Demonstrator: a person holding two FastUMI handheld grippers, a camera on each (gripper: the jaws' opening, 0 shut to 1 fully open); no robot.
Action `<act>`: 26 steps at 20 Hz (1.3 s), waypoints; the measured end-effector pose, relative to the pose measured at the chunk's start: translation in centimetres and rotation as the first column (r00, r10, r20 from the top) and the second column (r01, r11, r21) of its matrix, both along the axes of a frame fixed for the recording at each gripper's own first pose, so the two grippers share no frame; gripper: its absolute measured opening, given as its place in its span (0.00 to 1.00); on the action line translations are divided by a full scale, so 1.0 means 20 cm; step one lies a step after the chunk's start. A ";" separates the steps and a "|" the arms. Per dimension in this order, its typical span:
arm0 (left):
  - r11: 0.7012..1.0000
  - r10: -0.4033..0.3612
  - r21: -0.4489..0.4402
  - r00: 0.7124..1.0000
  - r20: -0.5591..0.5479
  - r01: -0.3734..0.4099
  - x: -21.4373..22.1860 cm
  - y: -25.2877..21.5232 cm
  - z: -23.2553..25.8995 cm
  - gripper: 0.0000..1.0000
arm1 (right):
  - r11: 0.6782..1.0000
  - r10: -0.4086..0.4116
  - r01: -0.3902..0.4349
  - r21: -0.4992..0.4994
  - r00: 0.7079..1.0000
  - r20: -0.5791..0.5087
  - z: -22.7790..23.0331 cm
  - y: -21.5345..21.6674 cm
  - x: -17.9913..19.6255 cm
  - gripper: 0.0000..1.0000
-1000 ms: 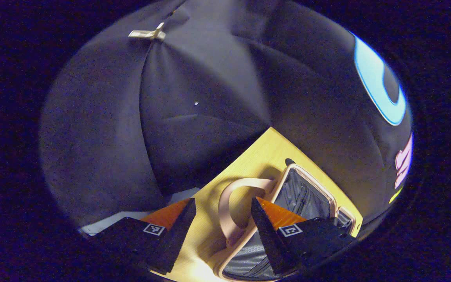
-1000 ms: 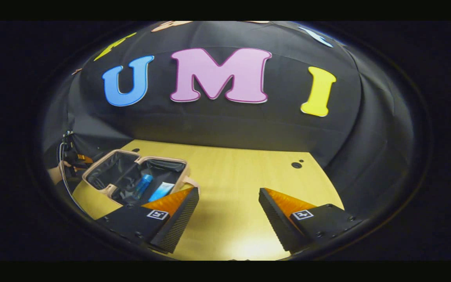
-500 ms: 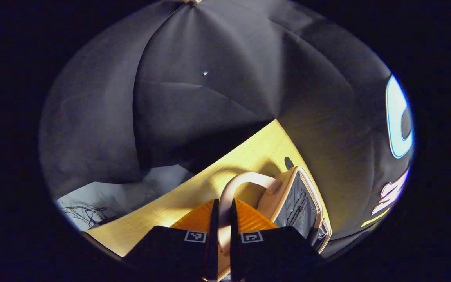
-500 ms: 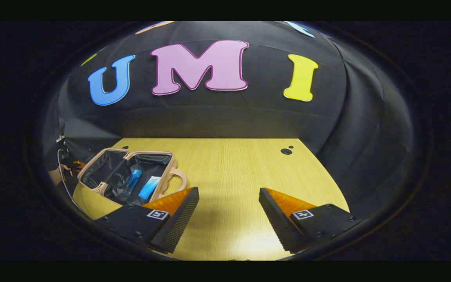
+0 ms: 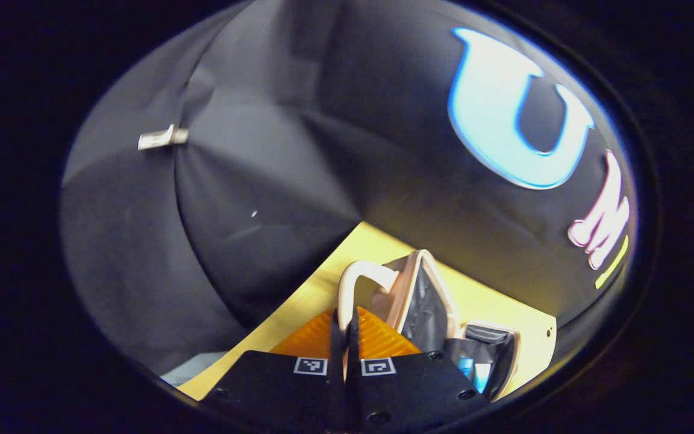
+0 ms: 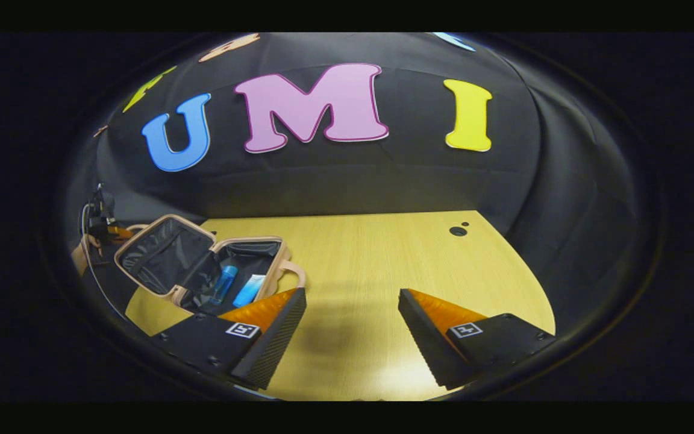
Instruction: First open the suitcase, pack the skin care products into it, and then close the suitcase.
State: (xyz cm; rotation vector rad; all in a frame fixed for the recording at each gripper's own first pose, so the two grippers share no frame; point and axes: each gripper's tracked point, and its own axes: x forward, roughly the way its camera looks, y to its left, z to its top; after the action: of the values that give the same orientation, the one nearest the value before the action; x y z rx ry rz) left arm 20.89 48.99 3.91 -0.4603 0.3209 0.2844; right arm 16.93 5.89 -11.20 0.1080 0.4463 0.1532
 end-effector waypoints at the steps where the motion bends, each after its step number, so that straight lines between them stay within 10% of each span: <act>1: 0.999 -0.033 0.029 0.999 0.022 0.032 -0.03 -0.11 0.13 0.06 | 1.000 0.015 -0.015 0.014 1.000 0.016 0.02 0.00 0.00 0.98; 9: 0.958 -0.278 0.106 0.952 0.126 0.266 -0.06 -1.26 0.58 0.06 | 0.996 0.083 -0.081 -0.032 0.993 0.078 0.03 -0.20 0.02 0.98; 19: 0.901 -0.372 0.223 0.927 -0.045 0.372 0.22 -2.20 -0.05 0.06 | 0.979 0.175 -0.167 -0.118 0.982 0.065 -0.07 -0.40 -0.05 0.98; 26: 0.861 -0.419 0.253 0.897 -0.140 0.442 0.23 -2.36 -0.38 0.13 | 0.993 0.097 -0.091 -0.081 0.992 0.078 -0.03 -0.50 -0.12 0.98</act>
State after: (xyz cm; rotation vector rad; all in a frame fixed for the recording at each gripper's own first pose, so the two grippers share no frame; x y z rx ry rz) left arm 25.49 1.70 -3.74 -0.0884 0.4463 -0.0933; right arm 14.46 -4.07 -11.83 0.0047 0.3757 0.2318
